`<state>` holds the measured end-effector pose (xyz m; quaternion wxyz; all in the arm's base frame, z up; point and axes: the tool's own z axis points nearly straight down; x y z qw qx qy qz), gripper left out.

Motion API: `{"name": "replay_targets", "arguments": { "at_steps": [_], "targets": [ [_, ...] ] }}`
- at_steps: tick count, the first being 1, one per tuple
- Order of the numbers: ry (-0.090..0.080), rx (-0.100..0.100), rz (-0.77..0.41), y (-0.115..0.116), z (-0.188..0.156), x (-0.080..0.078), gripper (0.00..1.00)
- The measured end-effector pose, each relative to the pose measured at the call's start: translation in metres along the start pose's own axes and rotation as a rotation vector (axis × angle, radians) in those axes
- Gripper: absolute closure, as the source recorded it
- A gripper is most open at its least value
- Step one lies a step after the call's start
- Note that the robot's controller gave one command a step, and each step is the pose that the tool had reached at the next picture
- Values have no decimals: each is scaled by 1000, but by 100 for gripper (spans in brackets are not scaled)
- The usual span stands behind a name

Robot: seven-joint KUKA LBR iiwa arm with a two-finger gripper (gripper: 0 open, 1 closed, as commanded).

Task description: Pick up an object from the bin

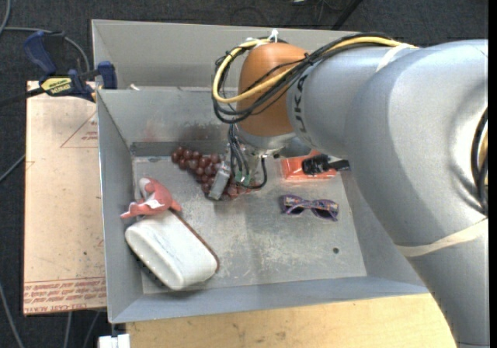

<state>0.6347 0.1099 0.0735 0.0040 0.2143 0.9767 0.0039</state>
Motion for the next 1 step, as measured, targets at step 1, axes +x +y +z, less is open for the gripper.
{"name": "replay_targets", "arguments": {
  "at_steps": [1],
  "targets": [
    [1, 1, 0, 0, -3, 1, 100]
  ]
}}
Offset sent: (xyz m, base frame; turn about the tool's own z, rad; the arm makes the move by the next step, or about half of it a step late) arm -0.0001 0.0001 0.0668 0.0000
